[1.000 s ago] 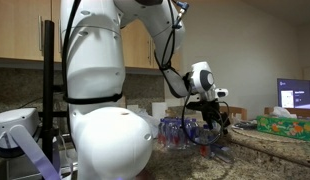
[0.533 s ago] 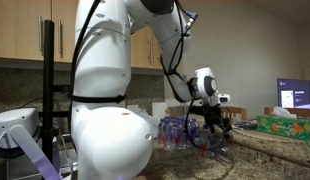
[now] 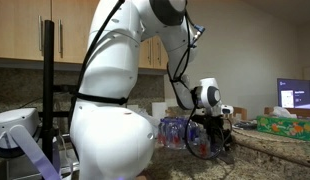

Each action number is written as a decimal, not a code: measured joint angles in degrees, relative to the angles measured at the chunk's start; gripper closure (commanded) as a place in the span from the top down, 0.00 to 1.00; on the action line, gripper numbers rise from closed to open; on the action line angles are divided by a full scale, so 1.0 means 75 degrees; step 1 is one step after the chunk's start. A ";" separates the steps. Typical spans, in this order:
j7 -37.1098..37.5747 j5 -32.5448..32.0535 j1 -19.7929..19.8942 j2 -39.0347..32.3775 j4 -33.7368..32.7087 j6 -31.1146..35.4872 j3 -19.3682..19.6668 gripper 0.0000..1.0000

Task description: Move the two bottles upright

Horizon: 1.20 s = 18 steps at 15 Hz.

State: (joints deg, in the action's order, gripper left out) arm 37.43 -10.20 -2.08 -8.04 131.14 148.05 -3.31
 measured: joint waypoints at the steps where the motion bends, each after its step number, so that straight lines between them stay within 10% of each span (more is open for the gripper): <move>1: 0.0000 0.0080 -0.0033 -0.0086 0.0005 0.0000 0.0029 1.00; 18: -0.0022 0.0737 -0.0395 -0.0844 -0.0194 -0.0391 0.0314 1.00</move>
State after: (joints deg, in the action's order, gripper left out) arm 37.27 -4.67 -5.04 -14.37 129.69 145.12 -0.96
